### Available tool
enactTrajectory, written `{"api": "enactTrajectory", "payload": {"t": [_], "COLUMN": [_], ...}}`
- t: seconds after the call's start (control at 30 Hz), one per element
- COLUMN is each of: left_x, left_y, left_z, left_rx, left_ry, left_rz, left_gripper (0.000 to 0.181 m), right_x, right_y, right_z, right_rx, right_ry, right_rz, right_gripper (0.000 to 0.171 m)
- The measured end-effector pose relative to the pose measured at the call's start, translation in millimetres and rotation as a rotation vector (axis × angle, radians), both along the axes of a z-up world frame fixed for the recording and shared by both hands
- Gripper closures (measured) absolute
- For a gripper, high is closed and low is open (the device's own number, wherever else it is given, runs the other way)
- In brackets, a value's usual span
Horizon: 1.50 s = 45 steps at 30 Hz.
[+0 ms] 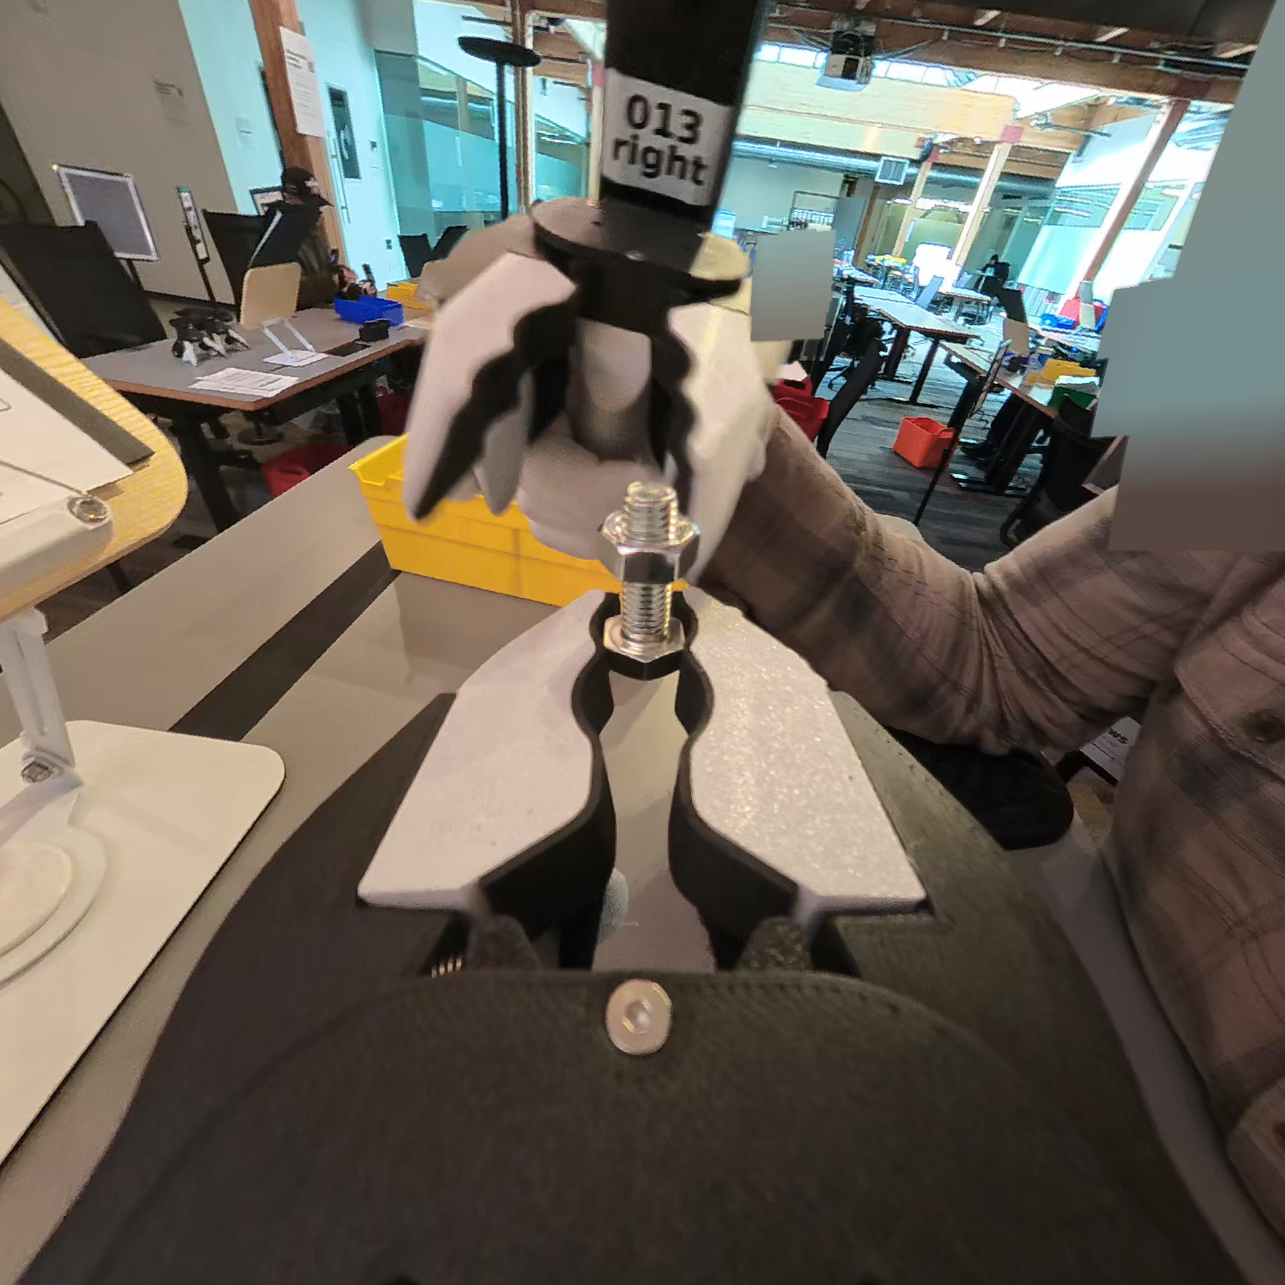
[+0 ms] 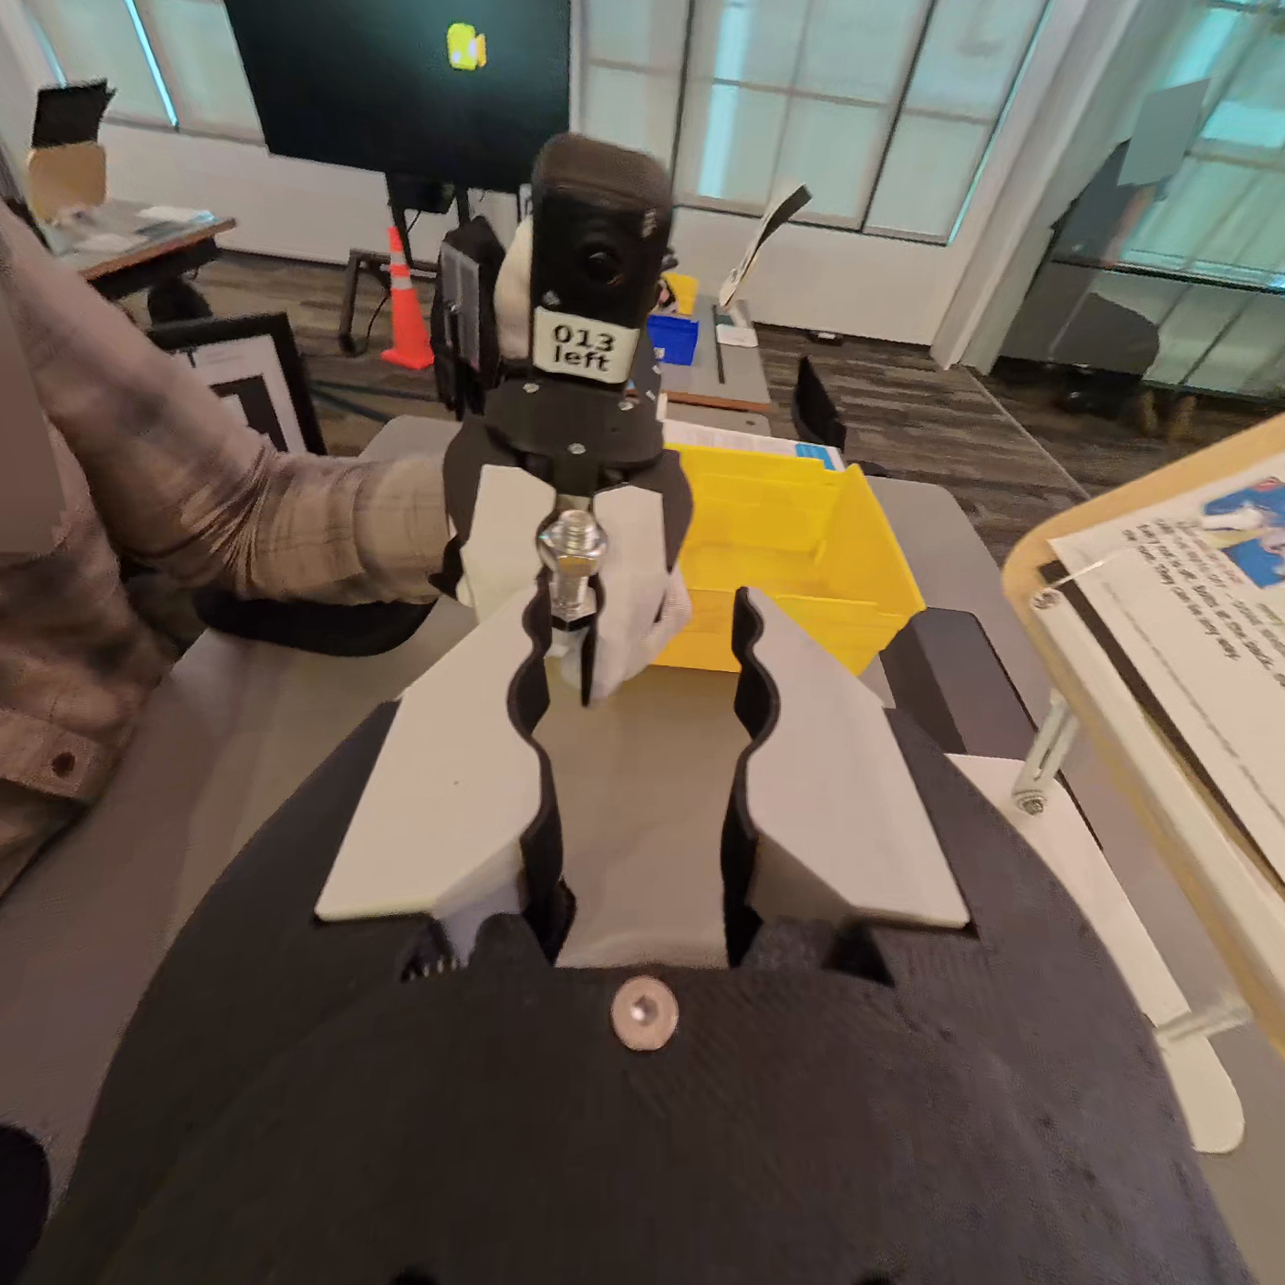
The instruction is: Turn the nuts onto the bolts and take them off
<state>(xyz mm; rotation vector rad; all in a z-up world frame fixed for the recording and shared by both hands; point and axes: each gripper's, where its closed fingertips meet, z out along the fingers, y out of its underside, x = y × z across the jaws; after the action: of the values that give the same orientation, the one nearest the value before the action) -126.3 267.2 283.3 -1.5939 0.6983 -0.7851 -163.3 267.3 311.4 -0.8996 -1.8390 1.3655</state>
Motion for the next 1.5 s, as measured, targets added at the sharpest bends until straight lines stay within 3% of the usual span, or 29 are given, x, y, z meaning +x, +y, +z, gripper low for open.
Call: {"api": "enactTrajectory", "payload": {"t": [0.6, 0.73, 0.77, 0.97, 1.5], "left_x": [4, 1, 0, 1, 5], "left_y": [1, -1, 0, 3, 2], "left_z": [-6, -1, -2, -10, -11], "left_rx": [-0.016, 0.004, -0.001, -0.028, -0.029], "left_ry": [0.031, 0.037, 0.044, 0.052, 0.061], "left_rz": [0.000, 0.008, 0.015, 0.015, 0.004], "left_gripper": [0.167, 0.167, 0.167, 0.167, 0.167], "right_x": [1, -11, -6, 6, 3], "right_y": [-1, 64, 59, 10, 0], "right_z": [5, 10, 8, 10, 4], "right_rx": [-0.017, -0.095, -0.110, -0.020, -0.001], "right_ry": [0.026, 0.025, 0.023, 0.048, 0.025], "right_rz": [0.015, -0.303, -0.248, -0.029, 0.014], "right_gripper": [0.121, 0.145, 0.150, 0.128, 0.125]}}
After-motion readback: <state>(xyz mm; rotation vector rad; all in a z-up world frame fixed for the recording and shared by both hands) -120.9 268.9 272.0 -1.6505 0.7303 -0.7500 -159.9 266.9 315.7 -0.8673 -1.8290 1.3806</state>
